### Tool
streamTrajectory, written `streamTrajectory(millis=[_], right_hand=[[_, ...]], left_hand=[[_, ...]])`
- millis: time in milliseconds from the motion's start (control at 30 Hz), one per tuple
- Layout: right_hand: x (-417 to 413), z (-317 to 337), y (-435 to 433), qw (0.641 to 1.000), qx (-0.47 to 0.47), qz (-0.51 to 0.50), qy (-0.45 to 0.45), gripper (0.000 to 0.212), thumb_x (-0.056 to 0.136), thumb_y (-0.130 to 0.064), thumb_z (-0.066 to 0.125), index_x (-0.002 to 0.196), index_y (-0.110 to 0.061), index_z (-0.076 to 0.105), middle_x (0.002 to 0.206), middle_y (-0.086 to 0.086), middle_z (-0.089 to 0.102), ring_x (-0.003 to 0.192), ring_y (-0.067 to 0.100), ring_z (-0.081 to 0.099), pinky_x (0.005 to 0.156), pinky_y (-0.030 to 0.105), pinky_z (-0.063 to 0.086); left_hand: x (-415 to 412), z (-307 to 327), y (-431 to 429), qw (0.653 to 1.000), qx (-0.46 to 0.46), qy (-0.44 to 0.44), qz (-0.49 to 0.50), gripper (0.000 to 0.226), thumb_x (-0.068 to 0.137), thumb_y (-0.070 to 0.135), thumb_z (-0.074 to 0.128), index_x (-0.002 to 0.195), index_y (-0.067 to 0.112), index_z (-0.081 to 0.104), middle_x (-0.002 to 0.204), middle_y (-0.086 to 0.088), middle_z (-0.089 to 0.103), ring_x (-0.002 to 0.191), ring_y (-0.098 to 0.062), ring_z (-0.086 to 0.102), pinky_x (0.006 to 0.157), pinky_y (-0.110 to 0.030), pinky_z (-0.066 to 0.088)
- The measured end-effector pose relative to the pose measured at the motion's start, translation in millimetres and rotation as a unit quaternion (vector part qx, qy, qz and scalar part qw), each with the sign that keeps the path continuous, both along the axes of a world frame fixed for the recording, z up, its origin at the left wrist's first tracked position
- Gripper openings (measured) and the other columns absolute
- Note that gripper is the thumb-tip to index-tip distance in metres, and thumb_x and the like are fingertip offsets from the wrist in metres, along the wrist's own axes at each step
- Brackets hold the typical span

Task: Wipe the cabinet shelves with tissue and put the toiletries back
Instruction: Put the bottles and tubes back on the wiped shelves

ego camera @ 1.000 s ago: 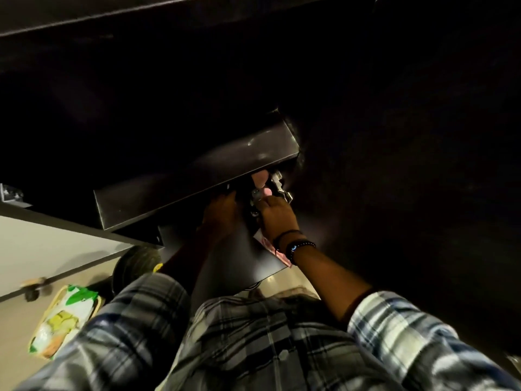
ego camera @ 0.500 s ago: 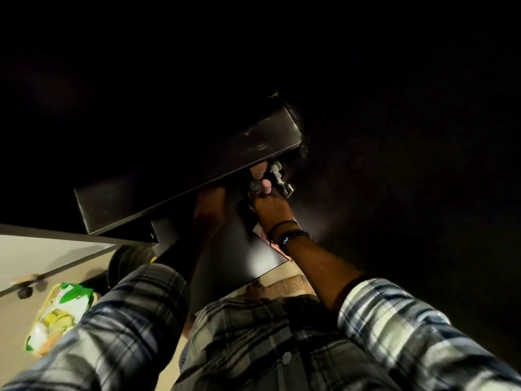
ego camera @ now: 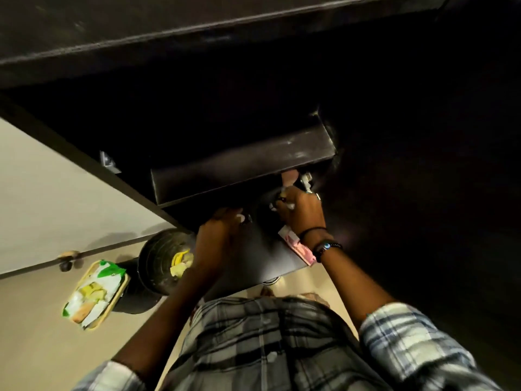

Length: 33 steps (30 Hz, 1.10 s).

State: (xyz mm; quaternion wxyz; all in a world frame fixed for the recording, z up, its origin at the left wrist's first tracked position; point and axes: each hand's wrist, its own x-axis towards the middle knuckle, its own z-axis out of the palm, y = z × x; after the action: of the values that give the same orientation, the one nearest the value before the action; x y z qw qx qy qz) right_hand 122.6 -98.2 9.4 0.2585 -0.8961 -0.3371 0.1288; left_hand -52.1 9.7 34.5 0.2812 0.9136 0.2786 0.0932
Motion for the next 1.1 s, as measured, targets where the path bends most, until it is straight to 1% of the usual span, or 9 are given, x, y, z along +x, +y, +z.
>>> streamTrajectory(millis=[133, 233, 300, 467, 667, 733, 900, 1000, 1100], right_hand=[[-20.4, 57.1, -3.4, 0.990, 0.139, -0.006, 0.000, 0.012, 0.078, -0.021, 0.074, 0.086, -0.014, 0.069, 0.077, 0.004, 0.073, 0.075, 0.020, 0.069, 0.070, 0.032, 0.054], [-30.9, 89.0, 6.9, 0.971, 0.234, 0.022, 0.036, 0.014, 0.077, -0.020, 0.076, 0.089, -0.017, 0.069, 0.077, -0.008, 0.069, 0.074, -0.002, 0.067, 0.072, 0.018, 0.056], [-34.7, 103.6, 21.7, 0.958, 0.275, 0.039, 0.065, 0.017, 0.076, -0.019, 0.077, 0.090, -0.020, 0.068, 0.078, -0.009, 0.070, 0.076, -0.003, 0.068, 0.073, 0.020, 0.057], [-36.1, 119.4, 68.1, 0.941, 0.314, 0.086, 0.098, 0.020, 0.078, -0.013, 0.074, 0.095, -0.016, 0.065, 0.080, -0.008, 0.068, 0.077, 0.004, 0.068, 0.075, 0.026, 0.059], [-37.8, 119.8, 110.3, 0.950, 0.282, 0.100, 0.085, 0.024, 0.079, -0.011, 0.072, 0.103, -0.006, 0.069, 0.091, 0.008, 0.073, 0.080, 0.009, 0.069, 0.070, 0.012, 0.054], [-36.1, 121.4, 118.5, 0.956, 0.264, 0.106, 0.071, 0.026, 0.079, -0.011, 0.070, 0.104, -0.006, 0.070, 0.094, 0.009, 0.074, 0.083, 0.012, 0.070, 0.069, 0.009, 0.052], [-31.3, 119.7, 132.7, 0.967, 0.212, 0.131, 0.053, 0.035, 0.076, -0.008, 0.066, 0.110, -0.012, 0.067, 0.099, 0.011, 0.074, 0.096, 0.024, 0.069, 0.084, 0.034, 0.055], [-33.3, 121.6, 139.8, 0.968, 0.193, 0.145, 0.062, 0.039, 0.079, -0.007, 0.064, 0.118, -0.011, 0.063, 0.110, 0.011, 0.071, 0.104, 0.026, 0.065, 0.085, 0.023, 0.047], [-38.7, 121.9, 142.8, 0.970, 0.173, 0.159, 0.072, 0.044, 0.082, -0.008, 0.063, 0.125, -0.013, 0.059, 0.118, 0.012, 0.067, 0.109, 0.027, 0.062, 0.088, 0.024, 0.046]], left_hand=[[-25.3, 48.2, -4.1, 0.993, 0.020, -0.103, 0.056, 0.022, 0.093, 0.016, 0.054, 0.113, 0.016, 0.061, 0.114, -0.005, 0.062, 0.093, -0.018, 0.064, 0.075, -0.028, 0.051], [-30.3, 81.8, 0.9, 0.979, 0.047, -0.180, 0.086, 0.013, 0.092, 0.010, 0.057, 0.104, 0.012, 0.062, 0.103, 0.001, 0.060, 0.085, 0.001, 0.052, 0.072, -0.004, 0.038], [-25.4, 95.3, 10.6, 0.973, 0.057, -0.194, 0.114, 0.010, 0.093, 0.008, 0.055, 0.099, 0.011, 0.061, 0.100, 0.002, 0.059, 0.084, 0.003, 0.048, 0.073, 0.000, 0.033], [-6.3, 107.3, 41.3, 0.965, 0.070, -0.220, 0.127, 0.012, 0.093, 0.005, 0.052, 0.103, 0.009, 0.058, 0.101, -0.005, 0.058, 0.088, -0.010, 0.053, 0.076, -0.017, 0.040], [21.1, 107.5, 66.5, 0.969, 0.069, -0.101, 0.213, 0.024, 0.093, 0.007, 0.048, 0.113, 0.003, 0.060, 0.105, -0.020, 0.063, 0.102, -0.034, 0.057, 0.084, -0.038, 0.043], [27.2, 114.3, 68.7, 0.968, 0.061, -0.057, 0.235, 0.023, 0.093, 0.006, 0.046, 0.108, 0.000, 0.062, 0.103, -0.021, 0.064, 0.101, -0.036, 0.058, 0.082, -0.039, 0.044], [31.8, 119.5, 72.9, 0.968, 0.071, 0.000, 0.242, 0.017, 0.088, 0.003, 0.048, 0.089, -0.004, 0.063, 0.093, -0.025, 0.064, 0.092, -0.041, 0.059, 0.076, -0.044, 0.046], [33.3, 122.3, 68.3, 0.966, 0.086, 0.034, 0.243, 0.017, 0.090, 0.006, 0.048, 0.092, -0.003, 0.062, 0.098, -0.024, 0.062, 0.096, -0.040, 0.057, 0.075, -0.042, 0.043], [31.5, 125.0, 66.9, 0.961, 0.104, 0.063, 0.248, 0.018, 0.092, 0.008, 0.048, 0.097, -0.002, 0.061, 0.103, -0.023, 0.062, 0.100, -0.039, 0.056, 0.077, -0.041, 0.043]])
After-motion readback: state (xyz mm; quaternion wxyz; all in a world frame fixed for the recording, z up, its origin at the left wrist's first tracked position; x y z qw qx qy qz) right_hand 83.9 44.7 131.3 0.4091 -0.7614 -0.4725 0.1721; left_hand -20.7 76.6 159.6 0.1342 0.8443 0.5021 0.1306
